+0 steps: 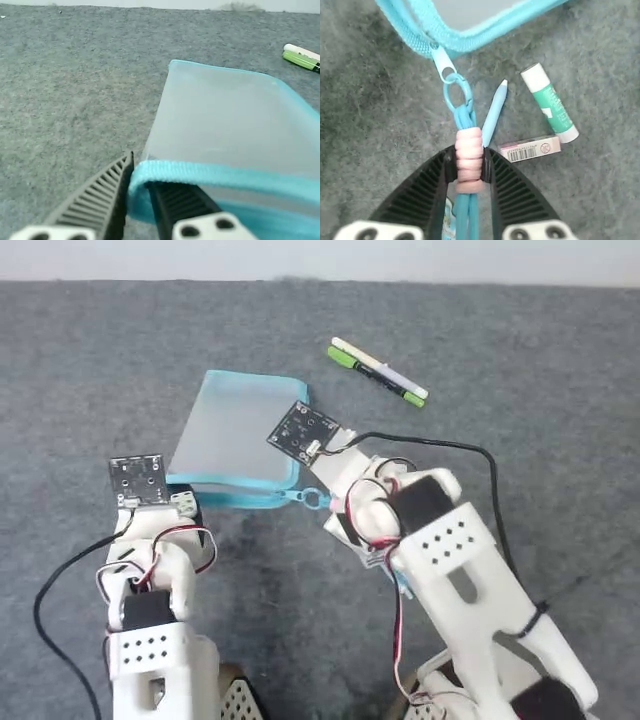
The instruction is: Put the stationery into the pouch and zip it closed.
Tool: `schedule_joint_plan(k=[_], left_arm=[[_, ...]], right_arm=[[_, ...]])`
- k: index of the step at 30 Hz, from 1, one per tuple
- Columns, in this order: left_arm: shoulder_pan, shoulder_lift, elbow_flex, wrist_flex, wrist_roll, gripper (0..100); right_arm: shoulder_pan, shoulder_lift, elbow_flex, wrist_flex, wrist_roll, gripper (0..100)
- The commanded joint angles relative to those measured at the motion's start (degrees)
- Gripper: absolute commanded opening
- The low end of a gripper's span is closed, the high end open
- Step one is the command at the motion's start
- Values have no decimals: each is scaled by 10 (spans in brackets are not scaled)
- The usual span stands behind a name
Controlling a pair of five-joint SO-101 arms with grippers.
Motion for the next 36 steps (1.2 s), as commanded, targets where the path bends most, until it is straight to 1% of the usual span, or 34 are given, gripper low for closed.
schedule_joint_plan(k=[1,2,4,9,11,13,15,17,19,23,25,30,33,36], left_arm=[[-25,1,-46,-17,9,10],[-24,1,-46,-17,9,10],[-22,1,-46,-17,9,10],[-22,1,-46,-17,9,10],[-22,1,-46,-17,9,10],[-22,2,-46,-17,9,10],[-20,3,-46,-17,9,10],[-20,3,-46,-17,9,10],[-20,3,-46,-17,9,10],[-20,4,-45,-15,9,11],[-20,2,-46,-2,9,11],[-18,2,-46,2,9,11],[-6,2,-44,4,9,11],[11,2,-39,13,9,11]], right_arm=[[31,11,-19,7,-8,7],[29,14,-20,15,-9,15],[28,15,-19,33,-11,87],[27,0,-34,78,-6,367],[51,-10,-56,98,-7,454],[90,-19,-82,100,-7,504],[139,-19,-104,65,-7,504],[181,-7,-113,-18,-11,485],[203,18,-112,-112,-11,459],[204,112,-112,-270,-8,391],[205,173,-114,-345,-7,360],[206,320,-116,-536,-7,309],[208,390,-129,-609,-7,287],[225,453,-174,-630,-7,263]])
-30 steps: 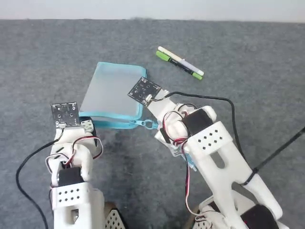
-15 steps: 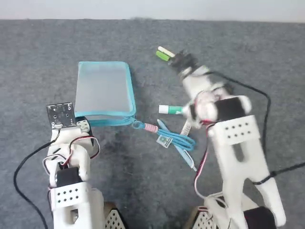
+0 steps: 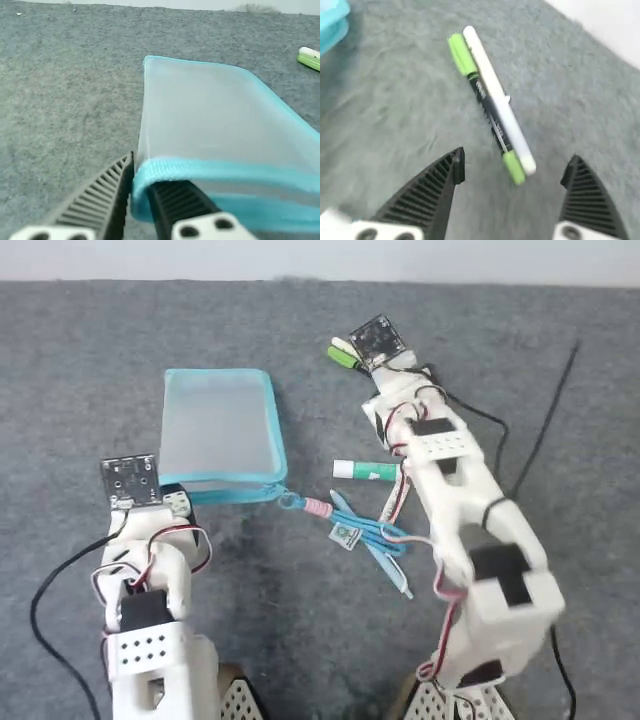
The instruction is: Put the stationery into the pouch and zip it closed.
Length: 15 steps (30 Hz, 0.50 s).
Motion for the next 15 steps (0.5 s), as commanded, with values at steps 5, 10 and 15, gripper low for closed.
schedule_joint_plan(k=[5,10,15], left_arm=[[32,2,-39,31,9,11],[30,1,-39,32,8,11],[32,1,-39,32,7,11]], right_arm=[[37,129,-169,-41,-4,252],[49,229,-263,-37,-4,252],[50,242,-265,-42,-4,253]])
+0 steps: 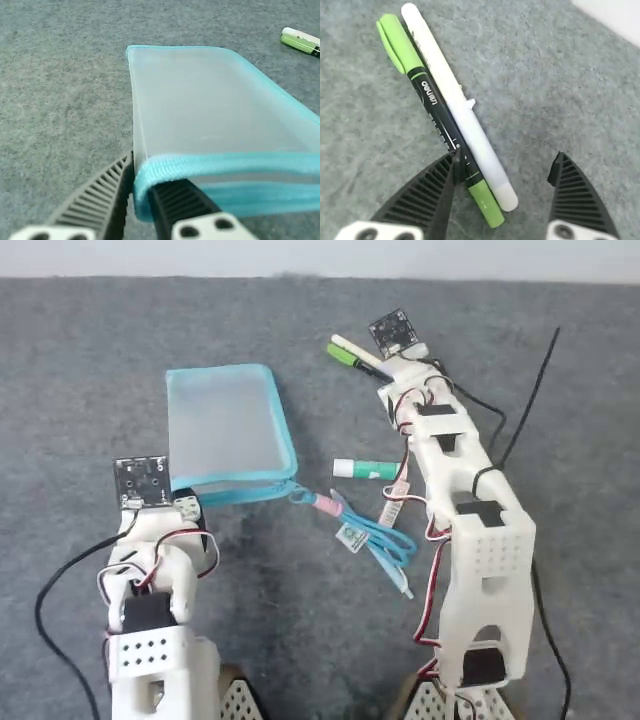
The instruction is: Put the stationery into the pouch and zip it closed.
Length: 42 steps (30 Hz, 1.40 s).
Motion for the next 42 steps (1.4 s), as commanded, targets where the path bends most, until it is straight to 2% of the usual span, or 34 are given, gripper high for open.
schedule_joint_plan(k=[1,8,15,20,30,37,42], left_arm=[[6,1,-39,1,8,11],[6,1,-39,2,8,11],[6,1,-39,2,8,11],[6,1,-39,2,8,12],[6,1,-39,2,8,12],[6,1,-38,1,9,12],[7,1,-38,0,9,12]], right_arm=[[7,-15,-33,-15,-3,253],[6,-11,-18,-8,-3,249],[3,4,-2,-8,-2,36],[-9,23,-2,3,-1,11],[-13,-15,-31,253,121,9],[-1,-25,-98,471,113,8],[-1,-45,-134,502,108,13]])
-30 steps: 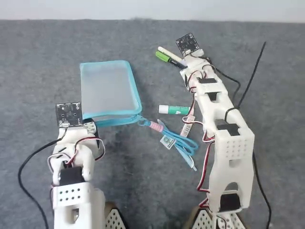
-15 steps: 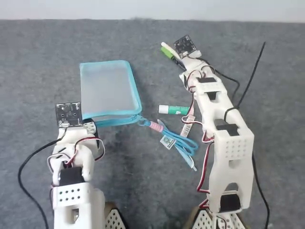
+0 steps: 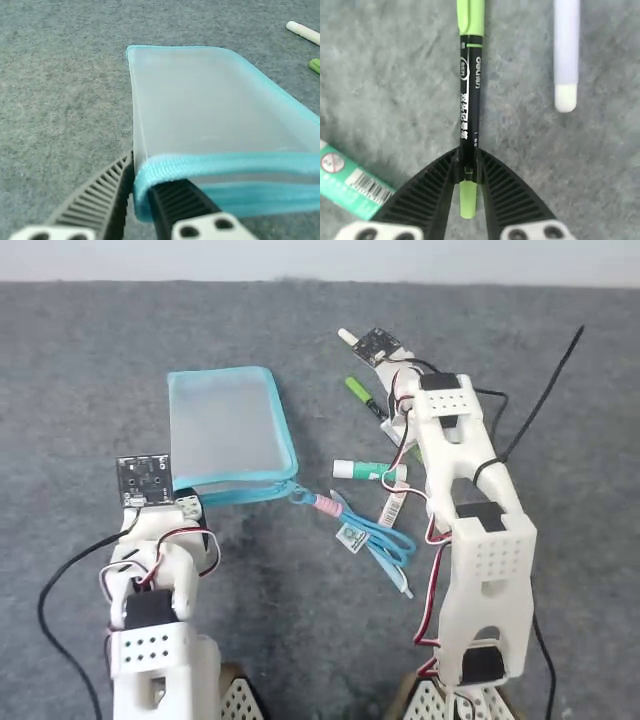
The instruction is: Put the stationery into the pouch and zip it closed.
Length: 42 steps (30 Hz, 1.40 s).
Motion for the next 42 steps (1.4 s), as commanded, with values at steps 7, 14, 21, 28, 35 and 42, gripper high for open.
schedule_joint_plan(k=[7,14,21,28,35,42], left_arm=[[7,1,-38,0,9,12],[7,1,-38,0,9,12],[7,1,-38,1,9,12],[7,1,-38,1,9,12],[7,1,-37,1,9,12],[7,1,-36,0,9,12]], right_arm=[[9,-60,-39,-51,-74,203],[29,-25,-39,-185,-119,237],[23,53,-41,-338,-120,235],[25,115,-43,-425,-118,234],[24,120,-47,-388,-116,95],[28,109,-60,-278,-54,3]])
